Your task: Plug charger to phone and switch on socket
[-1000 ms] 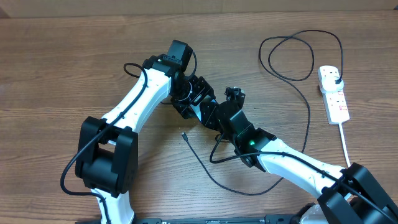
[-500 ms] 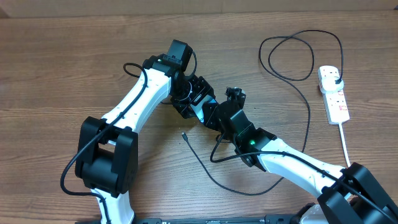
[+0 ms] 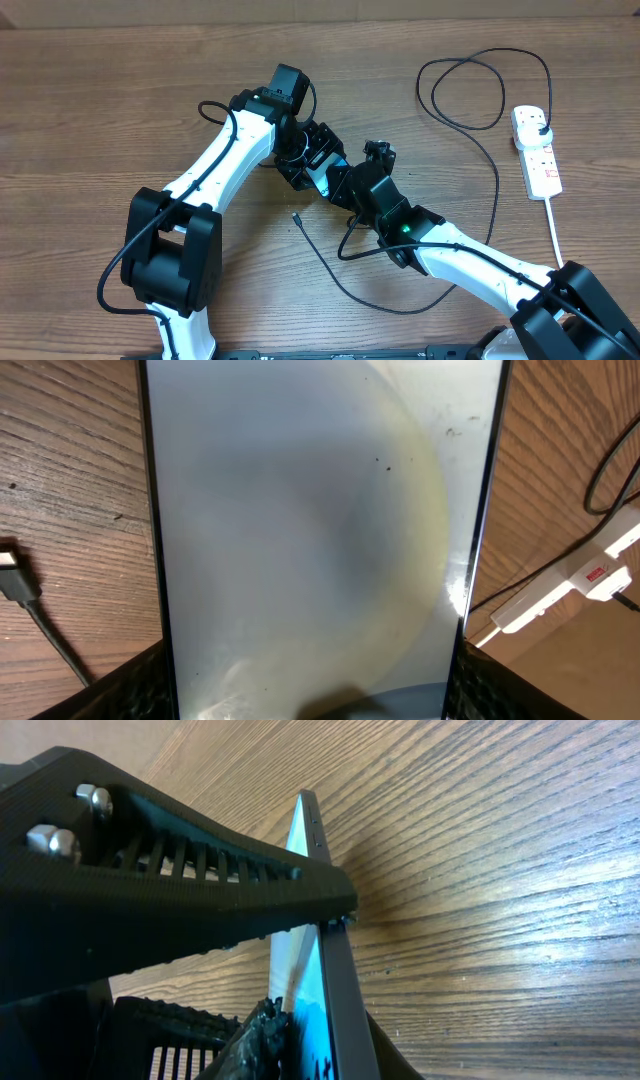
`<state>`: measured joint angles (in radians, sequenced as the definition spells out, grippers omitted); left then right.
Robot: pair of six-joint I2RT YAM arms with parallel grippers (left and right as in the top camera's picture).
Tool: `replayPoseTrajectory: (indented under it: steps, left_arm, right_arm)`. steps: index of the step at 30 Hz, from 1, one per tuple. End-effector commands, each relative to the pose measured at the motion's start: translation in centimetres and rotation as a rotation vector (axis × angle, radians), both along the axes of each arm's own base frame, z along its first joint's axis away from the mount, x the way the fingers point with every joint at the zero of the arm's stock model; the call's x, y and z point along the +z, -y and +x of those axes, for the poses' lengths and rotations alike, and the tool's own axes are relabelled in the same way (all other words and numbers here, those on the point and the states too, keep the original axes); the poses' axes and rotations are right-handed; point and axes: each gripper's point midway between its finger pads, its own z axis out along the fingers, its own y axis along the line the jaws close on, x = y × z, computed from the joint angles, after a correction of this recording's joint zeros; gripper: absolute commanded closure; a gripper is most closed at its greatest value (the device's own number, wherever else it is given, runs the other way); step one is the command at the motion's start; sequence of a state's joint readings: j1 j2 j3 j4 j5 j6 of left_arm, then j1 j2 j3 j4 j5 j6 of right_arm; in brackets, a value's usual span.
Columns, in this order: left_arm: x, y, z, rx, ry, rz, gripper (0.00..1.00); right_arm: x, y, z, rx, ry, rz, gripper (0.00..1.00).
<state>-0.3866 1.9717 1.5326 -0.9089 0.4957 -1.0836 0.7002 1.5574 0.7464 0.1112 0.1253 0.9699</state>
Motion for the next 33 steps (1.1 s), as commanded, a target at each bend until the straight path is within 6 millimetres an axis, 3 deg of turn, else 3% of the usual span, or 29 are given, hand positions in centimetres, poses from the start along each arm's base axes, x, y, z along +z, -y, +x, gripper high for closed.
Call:
replayPoseTrajectory:
  steps: [1, 7, 11, 13, 15, 16, 24, 28, 33]
  left_arm:
    - [0.8, 0.7, 0.6, -0.003, 0.026, -0.010, 0.95]
    - [0.7, 0.7, 0.6, -0.002, 0.028, -0.004, 0.96]
    - [0.7, 0.7, 0.6, -0.005, 0.031, -0.004, 0.94]
    - [0.8, 0.8, 0.8, -0.037, 0.056, -0.010, 0.61]
    - [0.9, 0.9, 0.8, -0.068, 0.073, -0.021, 0.07]
    - [1.0, 1.0, 0.7, -0.080, 0.077, -0.028, 0.00]
    - [2.6, 1.3, 0.6, -0.169, 0.150, -0.074, 0.01]
    - [4.5, 1.0, 0.9, -0.222, 0.246, -0.068, 0.01]
    - [8.0, 0.0, 0.9, -0.310, 0.401, -0.059, 0.00]
  right_arm:
    - [0.9, -1.0, 0.1, 0.027, -0.001, 0.042, 0.80]
    - [0.9, -1.3, -0.1, 0.032, -0.017, 0.064, 0.85]
    - [0.9, -1.3, -0.1, 0.032, -0.017, 0.064, 0.96]
    - [0.9, -1.3, -0.1, 0.030, -0.017, 0.063, 0.96]
    - [0.9, -1.1, 0.0, 0.024, -0.014, 0.061, 0.96]
    - [0.9, -1.0, 0.1, 0.019, -0.012, 0.058, 0.96]
    - [0.4, 1.4, 1.5, -0.053, -0.023, 0.034, 0.96]
    - [-0.2, 3.3, 2.3, -0.084, -0.060, 0.038, 0.96]
    - [0.6, 4.9, 3.1, -0.062, -0.101, 0.129, 0.96]
